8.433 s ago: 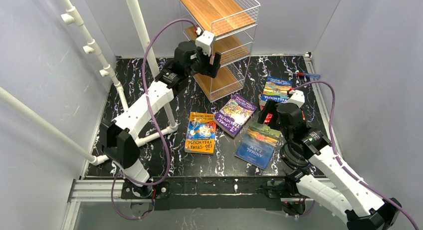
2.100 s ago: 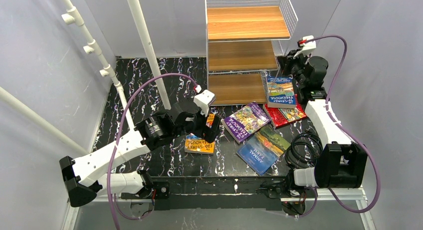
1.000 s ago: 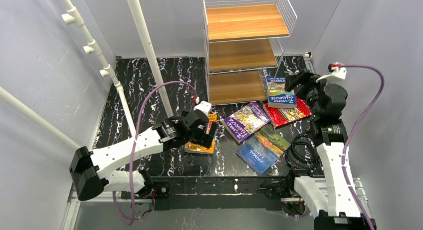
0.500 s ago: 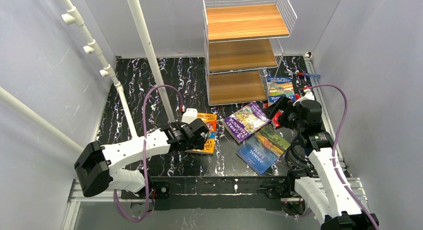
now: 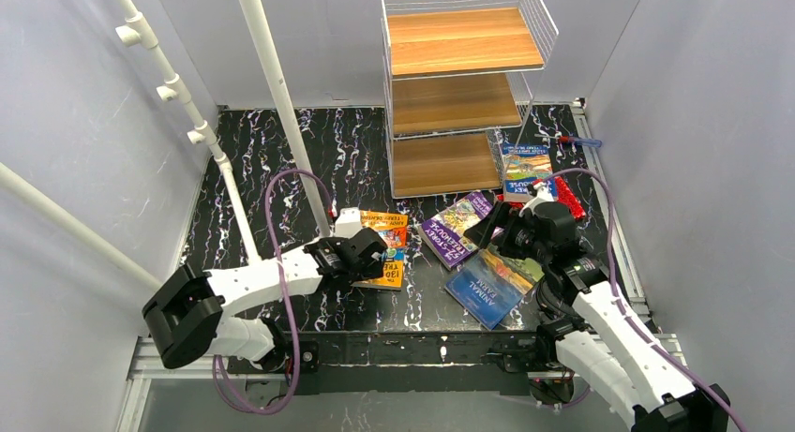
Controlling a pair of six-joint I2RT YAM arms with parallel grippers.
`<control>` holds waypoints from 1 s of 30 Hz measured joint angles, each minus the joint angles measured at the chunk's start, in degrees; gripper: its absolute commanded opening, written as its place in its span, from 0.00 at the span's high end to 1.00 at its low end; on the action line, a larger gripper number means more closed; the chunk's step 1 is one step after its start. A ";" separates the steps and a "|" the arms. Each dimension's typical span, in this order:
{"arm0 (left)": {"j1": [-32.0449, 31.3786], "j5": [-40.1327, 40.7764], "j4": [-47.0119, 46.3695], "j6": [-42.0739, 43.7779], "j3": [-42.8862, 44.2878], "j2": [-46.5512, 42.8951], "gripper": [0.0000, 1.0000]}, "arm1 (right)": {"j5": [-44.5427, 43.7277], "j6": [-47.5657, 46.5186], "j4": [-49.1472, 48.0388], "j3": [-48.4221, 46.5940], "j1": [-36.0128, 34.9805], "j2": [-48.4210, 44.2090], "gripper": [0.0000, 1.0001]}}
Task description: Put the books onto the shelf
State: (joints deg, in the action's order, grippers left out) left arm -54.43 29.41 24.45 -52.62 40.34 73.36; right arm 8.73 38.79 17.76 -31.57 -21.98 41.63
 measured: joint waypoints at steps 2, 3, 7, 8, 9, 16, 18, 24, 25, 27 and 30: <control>0.22 -0.15 -2.89 0.02 -0.68 1.22 0.24 | -0.02 0.07 -0.28 0.33 -0.37 0.00 0.01; 0.66 -0.57 -4.76 0.11 -1.18 1.81 0.27 | -0.02 0.15 -0.46 0.48 -0.68 0.11 0.01; 4.28 -3.61 -10.82 -0.04 -3.67 3.08 0.42 | -0.02 1.18 -2.56 1.55 -1.68 0.68 0.01; 5.22 -4.61 -12.66 0.00 -4.35 2.89 0.47 | -0.02 1.55 -2.95 1.92 -2.03 0.85 0.01; 5.90 -5.11 -14.01 0.15 -4.90 2.73 0.52 | -0.07 1.79 -3.23 2.27 -2.36 0.92 0.01; 7.04 -8.44 -19.80 1.49 -6.12 1.90 1.00 | -1.51 3.85 -4.07 3.52 -4.22 1.14 0.01; 7.08 -9.14 -20.48 1.90 -6.08 1.92 1.00 | -2.01 5.03 -5.29 4.11 -4.92 1.42 0.01; 7.32 -12.09 -19.45 2.05 -6.51 -0.59 1.00 | -5.29 9.79 -8.50 4.92 -13.66 7.13 0.01; 7.34 -12.76 -19.32 1.88 -7.15 -2.12 1.00 | -5.64 10.58 -9.27 4.90 -15.32 8.35 0.01; 7.23 -14.38 -18.29 1.53 -8.83 -6.45 1.00 | -6.38 12.33 -11.96 4.94 -19.15 11.93 0.01; 7.26 -16.31 -16.02 -0.09 -11.21 -13.33 1.00 | -6.25 15.37 -16.96 5.49 -22.77 17.38 0.01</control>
State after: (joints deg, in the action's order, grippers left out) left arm -47.18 13.10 8.43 -52.71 29.12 60.03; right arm 2.48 54.15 0.80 -26.09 -44.75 59.00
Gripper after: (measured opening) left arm 0.054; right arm 0.985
